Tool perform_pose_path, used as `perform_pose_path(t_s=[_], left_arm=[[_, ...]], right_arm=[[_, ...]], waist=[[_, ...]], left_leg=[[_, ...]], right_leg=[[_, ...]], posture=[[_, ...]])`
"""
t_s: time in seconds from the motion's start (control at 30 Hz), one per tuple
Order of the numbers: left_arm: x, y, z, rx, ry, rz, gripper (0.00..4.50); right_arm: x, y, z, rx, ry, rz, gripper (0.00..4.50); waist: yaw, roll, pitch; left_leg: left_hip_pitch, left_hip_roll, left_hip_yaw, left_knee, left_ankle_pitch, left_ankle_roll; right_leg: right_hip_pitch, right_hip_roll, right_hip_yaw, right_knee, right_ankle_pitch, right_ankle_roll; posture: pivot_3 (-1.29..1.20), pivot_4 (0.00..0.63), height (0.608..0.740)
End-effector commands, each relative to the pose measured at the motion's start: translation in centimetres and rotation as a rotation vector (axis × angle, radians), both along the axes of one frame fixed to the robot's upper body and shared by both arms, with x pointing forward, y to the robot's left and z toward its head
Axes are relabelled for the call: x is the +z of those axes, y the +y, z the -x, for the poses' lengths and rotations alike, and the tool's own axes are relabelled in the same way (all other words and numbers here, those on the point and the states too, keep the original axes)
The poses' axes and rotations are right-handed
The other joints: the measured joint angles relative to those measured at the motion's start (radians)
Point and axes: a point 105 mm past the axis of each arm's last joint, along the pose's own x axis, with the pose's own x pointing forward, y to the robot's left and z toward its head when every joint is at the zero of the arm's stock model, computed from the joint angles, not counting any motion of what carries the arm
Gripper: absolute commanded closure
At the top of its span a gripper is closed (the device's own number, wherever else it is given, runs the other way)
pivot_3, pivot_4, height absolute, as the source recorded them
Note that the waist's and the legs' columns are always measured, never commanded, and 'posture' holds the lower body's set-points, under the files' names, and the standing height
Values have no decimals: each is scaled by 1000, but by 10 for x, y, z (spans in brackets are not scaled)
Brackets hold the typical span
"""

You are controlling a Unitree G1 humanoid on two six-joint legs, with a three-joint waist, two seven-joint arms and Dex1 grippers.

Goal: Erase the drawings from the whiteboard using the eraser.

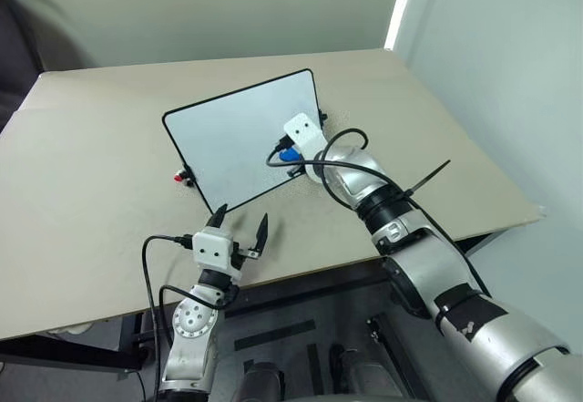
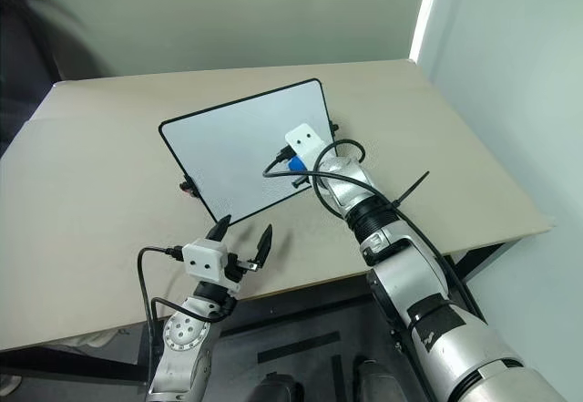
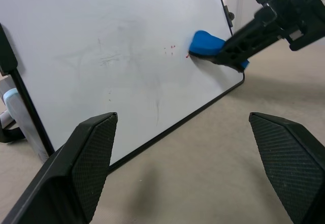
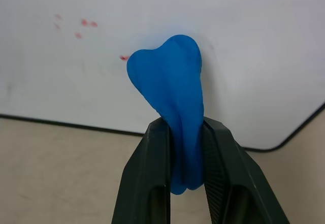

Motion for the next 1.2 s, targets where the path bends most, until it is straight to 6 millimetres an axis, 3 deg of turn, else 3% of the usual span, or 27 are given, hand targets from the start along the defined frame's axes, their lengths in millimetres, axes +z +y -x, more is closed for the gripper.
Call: perform_pose_path(t_s=[0.03,0.23,0.6,0.87,1.07,1.2], left_arm=[[16,-1,2,-5,-65,-2,0],[16,-2,3,-6,-65,1,0],[16,-2,4,-2,-67,2,0],[16,-2,4,4,-67,7,0],[16,-2,3,5,-70,4,0],[16,-2,1,1,-69,2,0]], right_arm=[[16,11,0,37,-76,1,4003],[29,40,18,189,-132,-26,4003],[29,48,26,249,-157,-9,4003],[6,25,12,163,-107,58,4003],[5,1,-4,52,-104,83,4003],[11,-2,-8,30,-121,69,4003]], waist=[[-1,0,0],[-10,0,0],[-6,0,0],[-3,0,0],[-2,0,0],[-2,0,0]], left_leg=[[0,0,0,0,0,0],[0,0,0,-1,0,0],[1,0,0,0,-1,1],[1,0,0,0,0,0],[1,0,0,1,0,0],[0,0,0,1,0,0]], right_leg=[[0,0,0,0,0,0],[0,1,0,-1,0,0],[-1,1,0,-1,0,0],[-1,1,0,-1,0,0],[0,1,0,-1,1,-1],[0,1,0,0,1,-1]], posture=[[0,150,740],[0,150,740],[0,150,740],[0,150,740],[0,150,740],[0,150,740]])
